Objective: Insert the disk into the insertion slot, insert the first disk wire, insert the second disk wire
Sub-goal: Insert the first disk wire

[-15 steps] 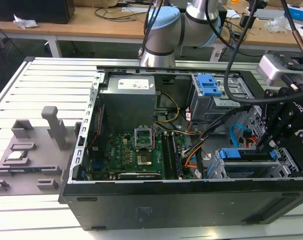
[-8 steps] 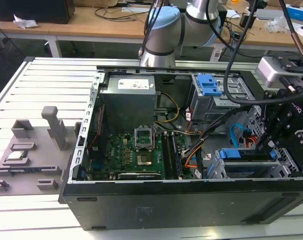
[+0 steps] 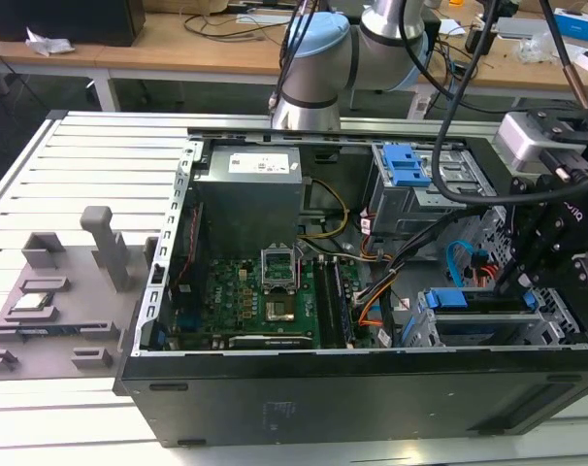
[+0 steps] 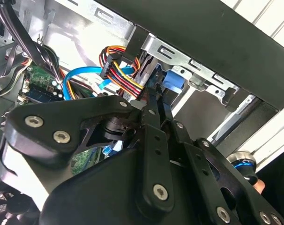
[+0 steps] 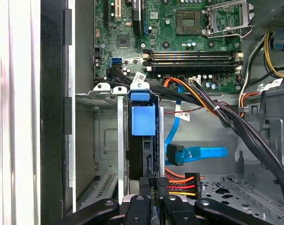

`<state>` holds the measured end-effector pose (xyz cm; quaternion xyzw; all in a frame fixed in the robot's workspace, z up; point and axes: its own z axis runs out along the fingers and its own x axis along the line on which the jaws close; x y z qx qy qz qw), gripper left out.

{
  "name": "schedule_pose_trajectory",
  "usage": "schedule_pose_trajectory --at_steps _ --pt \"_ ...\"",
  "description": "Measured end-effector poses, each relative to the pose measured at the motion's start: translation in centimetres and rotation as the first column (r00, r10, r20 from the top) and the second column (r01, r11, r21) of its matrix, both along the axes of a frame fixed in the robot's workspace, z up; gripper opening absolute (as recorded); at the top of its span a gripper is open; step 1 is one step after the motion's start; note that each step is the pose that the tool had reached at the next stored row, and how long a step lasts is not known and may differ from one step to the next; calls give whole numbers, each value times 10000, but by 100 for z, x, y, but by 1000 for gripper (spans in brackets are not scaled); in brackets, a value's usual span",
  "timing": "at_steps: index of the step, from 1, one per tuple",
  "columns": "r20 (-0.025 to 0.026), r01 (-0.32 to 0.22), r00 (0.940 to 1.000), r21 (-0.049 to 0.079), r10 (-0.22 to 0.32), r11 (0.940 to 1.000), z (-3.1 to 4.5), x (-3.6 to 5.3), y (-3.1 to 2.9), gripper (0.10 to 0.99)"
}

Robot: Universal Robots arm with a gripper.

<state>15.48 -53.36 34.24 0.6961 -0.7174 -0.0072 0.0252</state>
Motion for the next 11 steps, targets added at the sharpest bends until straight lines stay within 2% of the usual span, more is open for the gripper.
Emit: schedule_pose_trajectory --at_steps 4,11 --pt "0 0 10000 46 0 10000 -2 0 1 169" --pt "1 0 10000 48 0 10000 -48 -1 -2 169"
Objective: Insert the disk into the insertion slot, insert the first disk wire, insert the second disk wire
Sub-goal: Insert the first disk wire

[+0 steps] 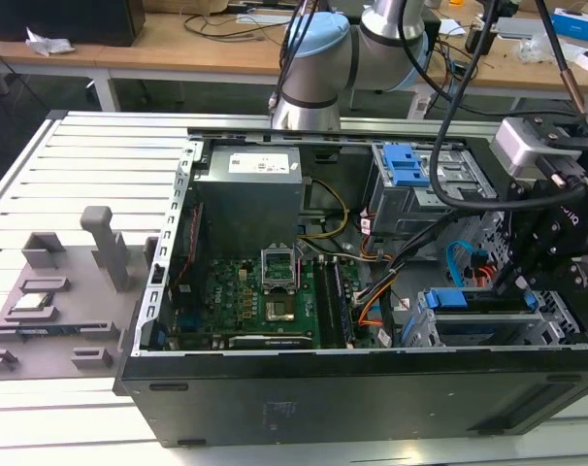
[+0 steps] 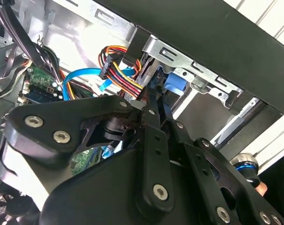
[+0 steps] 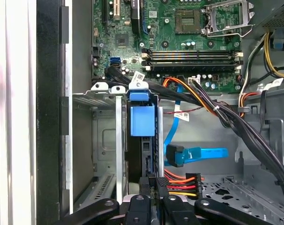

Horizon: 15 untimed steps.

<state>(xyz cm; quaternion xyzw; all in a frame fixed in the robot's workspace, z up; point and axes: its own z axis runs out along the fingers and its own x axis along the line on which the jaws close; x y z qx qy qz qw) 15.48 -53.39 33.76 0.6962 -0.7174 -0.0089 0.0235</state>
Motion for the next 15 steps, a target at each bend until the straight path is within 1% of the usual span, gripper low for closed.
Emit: schedule_pose_trajectory --at_steps 8,9,10,11,14,15 --pt "-1 0 10000 8 0 10000 -15 0 0 169" --pt "-1 0 10000 7 0 10000 -15 0 0 180" --pt "-1 0 10000 4 0 10000 -14 0 0 247" --pt "0 0 10000 2 0 10000 -5 0 0 247" --pt "0 1 10000 3 -1 10000 99 0 5 247" --pt "0 1 10000 4 -1 10000 142 -1 22 247"
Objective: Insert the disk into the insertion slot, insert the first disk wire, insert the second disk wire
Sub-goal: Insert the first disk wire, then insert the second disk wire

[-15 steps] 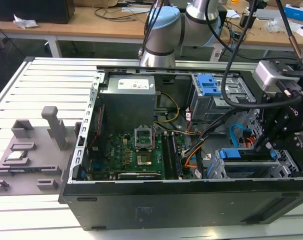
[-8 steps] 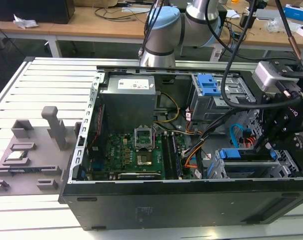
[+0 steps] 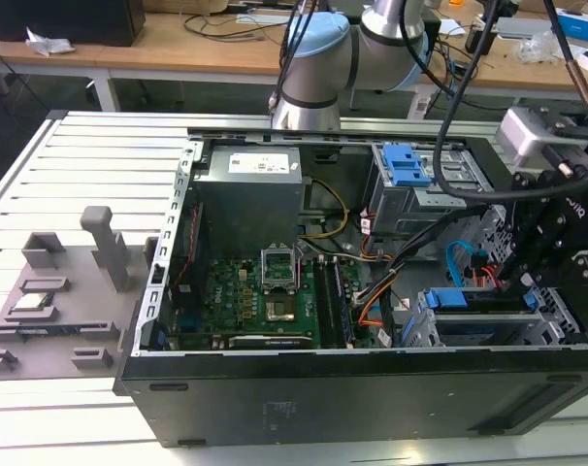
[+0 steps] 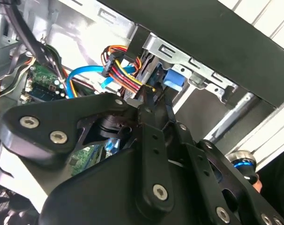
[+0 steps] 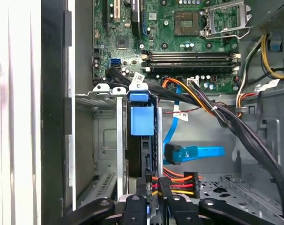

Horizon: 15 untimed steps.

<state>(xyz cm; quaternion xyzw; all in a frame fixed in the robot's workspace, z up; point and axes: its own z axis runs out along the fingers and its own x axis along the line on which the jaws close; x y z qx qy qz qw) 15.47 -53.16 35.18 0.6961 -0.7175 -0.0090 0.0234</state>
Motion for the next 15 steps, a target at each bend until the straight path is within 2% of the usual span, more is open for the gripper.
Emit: schedule_pose_trajectory --at_steps 1,3,5,13,15 --pt "0 1 10000 -2 -1 10000 27 0 13 247" --pt "0 -1 10000 -2 1 10000 157 1 42 106" --pt "0 -1 10000 -2 1 10000 210 1 43 106" --pt "0 -1 10000 -1 1 10000 229 1 43 114" --pt "0 -1 10000 -1 1 10000 231 1 43 235"
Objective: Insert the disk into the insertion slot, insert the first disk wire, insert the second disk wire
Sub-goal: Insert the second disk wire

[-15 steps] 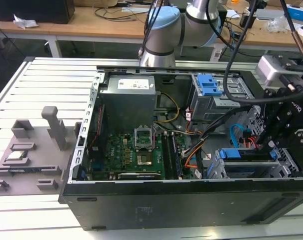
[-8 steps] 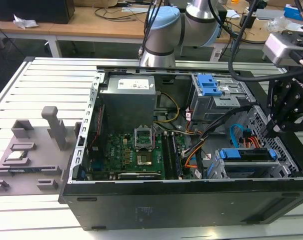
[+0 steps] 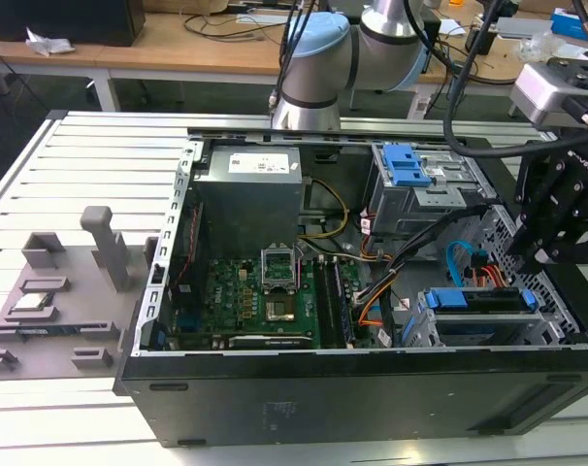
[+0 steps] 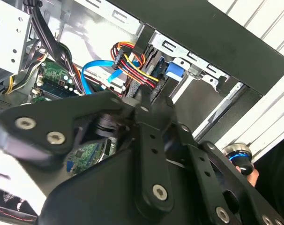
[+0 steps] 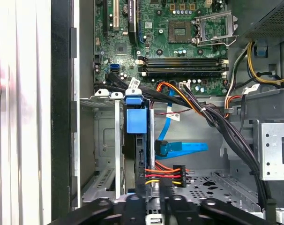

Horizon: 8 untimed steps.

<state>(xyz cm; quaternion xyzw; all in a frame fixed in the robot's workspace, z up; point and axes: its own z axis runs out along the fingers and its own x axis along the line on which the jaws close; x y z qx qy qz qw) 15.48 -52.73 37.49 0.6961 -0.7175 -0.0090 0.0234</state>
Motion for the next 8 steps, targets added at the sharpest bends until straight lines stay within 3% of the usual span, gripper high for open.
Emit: schedule_pose_trajectory --at_steps 1,5,8 --pt "0 0 10000 0 0 10000 0 0 0 302" --pt "0 -1 10000 -2 1 10000 1 -9 15 302" --pt "-1 -1 10000 0 1 10000 -3 -51 57 302"
